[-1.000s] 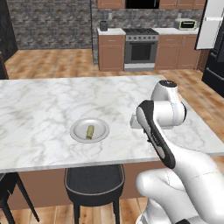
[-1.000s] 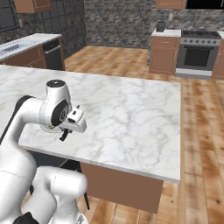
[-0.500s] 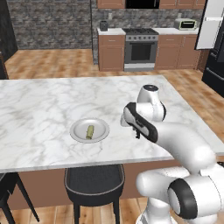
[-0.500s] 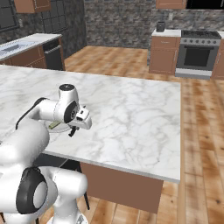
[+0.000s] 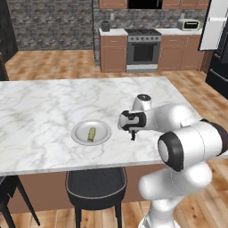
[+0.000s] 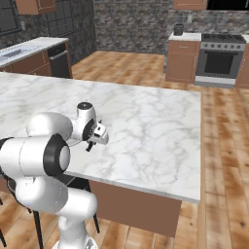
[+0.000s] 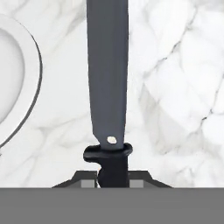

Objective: Retrieve the butter from the fridge and place it on a plate on the dining table. Then retrieve the butter knife by the fridge and place it near the plate.

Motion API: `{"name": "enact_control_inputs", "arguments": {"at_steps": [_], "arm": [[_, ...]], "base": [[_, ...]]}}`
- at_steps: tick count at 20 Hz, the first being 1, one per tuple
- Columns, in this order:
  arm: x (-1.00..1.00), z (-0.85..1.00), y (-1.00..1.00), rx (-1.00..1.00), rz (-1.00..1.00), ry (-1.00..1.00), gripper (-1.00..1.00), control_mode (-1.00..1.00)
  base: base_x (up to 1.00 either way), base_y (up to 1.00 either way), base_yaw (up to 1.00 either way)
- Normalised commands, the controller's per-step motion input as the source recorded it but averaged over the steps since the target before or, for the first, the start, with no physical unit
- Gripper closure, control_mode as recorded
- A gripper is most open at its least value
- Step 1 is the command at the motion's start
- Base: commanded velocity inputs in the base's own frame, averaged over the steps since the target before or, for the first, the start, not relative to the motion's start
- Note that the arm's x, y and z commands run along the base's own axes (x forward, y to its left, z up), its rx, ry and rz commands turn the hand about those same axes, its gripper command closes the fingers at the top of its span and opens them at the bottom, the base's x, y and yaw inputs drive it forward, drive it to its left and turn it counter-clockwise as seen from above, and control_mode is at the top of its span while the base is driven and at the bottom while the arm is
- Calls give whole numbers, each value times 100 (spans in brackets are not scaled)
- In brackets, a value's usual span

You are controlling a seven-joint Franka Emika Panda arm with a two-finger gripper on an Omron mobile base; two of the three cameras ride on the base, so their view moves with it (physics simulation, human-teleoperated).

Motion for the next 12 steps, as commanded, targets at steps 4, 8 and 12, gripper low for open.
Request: {"name": "enact_control_inputs", "arguments": {"at_steps": [4, 8, 12], "arm": [[50, -53, 1, 0, 0, 0, 100, -100], [47, -47, 9, 0, -2, 0, 100, -100], [43, -46, 8, 0, -3, 0, 100, -100]], "base": [[0, 0, 0], [0, 0, 0], [0, 0, 0]]}}
